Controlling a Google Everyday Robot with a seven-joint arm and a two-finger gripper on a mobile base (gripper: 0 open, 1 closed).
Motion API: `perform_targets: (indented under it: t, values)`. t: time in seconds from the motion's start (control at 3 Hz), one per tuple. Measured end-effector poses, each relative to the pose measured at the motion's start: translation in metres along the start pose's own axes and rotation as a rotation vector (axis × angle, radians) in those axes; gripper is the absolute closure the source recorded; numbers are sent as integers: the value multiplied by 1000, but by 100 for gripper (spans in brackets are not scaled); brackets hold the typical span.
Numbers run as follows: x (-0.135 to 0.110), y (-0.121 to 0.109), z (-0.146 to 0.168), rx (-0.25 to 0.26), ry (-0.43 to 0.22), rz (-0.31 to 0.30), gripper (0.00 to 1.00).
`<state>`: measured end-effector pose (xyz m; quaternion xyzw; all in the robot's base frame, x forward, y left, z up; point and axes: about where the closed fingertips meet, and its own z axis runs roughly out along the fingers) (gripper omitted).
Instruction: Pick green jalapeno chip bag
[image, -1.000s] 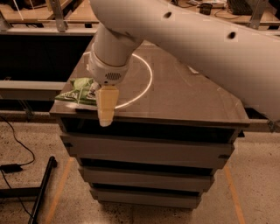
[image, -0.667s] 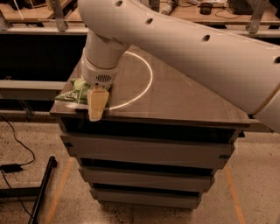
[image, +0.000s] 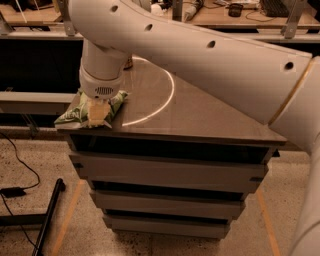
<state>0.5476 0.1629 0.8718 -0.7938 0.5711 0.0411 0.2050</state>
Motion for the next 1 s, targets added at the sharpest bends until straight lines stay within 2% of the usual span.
perform_targets:
  t: [0.33, 0.67, 1.0]
  values:
    - [23, -14, -43, 27, -84, 74, 100]
    - [30, -32, -92, 82, -164, 110, 100]
    - [30, -32, -92, 83, -164, 110, 100]
